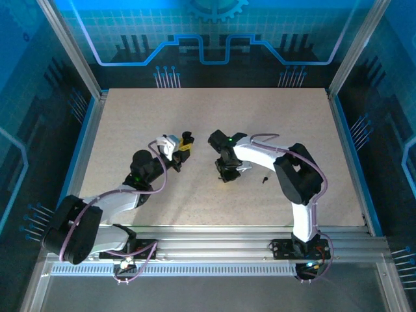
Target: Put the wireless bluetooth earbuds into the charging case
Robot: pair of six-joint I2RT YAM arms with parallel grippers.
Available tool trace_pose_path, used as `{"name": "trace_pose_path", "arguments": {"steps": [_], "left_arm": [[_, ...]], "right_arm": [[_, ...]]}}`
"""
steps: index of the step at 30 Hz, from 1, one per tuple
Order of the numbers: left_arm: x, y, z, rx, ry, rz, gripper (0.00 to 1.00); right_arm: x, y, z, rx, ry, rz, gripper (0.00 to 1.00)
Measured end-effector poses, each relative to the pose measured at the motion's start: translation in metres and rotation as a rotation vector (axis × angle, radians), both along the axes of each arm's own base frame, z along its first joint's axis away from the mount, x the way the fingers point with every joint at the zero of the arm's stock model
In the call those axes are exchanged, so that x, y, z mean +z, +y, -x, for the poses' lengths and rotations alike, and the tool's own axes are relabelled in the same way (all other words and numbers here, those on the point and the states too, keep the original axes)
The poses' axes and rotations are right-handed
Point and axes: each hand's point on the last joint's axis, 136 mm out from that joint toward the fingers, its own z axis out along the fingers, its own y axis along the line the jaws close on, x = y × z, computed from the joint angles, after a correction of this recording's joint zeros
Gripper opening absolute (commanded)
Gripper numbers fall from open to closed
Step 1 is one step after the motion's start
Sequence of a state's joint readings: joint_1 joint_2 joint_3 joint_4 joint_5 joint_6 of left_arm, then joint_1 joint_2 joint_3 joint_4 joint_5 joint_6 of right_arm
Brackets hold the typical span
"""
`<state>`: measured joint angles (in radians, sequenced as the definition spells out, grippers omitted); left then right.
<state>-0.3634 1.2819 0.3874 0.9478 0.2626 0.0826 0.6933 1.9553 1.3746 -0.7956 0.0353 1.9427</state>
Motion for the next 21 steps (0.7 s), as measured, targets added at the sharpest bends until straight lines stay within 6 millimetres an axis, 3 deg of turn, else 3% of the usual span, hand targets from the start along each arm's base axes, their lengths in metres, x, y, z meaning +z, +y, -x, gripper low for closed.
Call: {"name": "trace_pose_path", "arguments": {"steps": [12,21], "left_arm": [[-0.037,-0.017,0.003,-0.098,0.111,-0.003,0.16],[-0.054,-0.04,0.015,-0.194,0.136,-0.01,0.16]], "right_arm": [[0.053,-0.029,-0.016,0.154,-0.229,0.078,0.16],[0.091,-0.045,-0.043,0.358,-0.445,0.162,0.17]]}}
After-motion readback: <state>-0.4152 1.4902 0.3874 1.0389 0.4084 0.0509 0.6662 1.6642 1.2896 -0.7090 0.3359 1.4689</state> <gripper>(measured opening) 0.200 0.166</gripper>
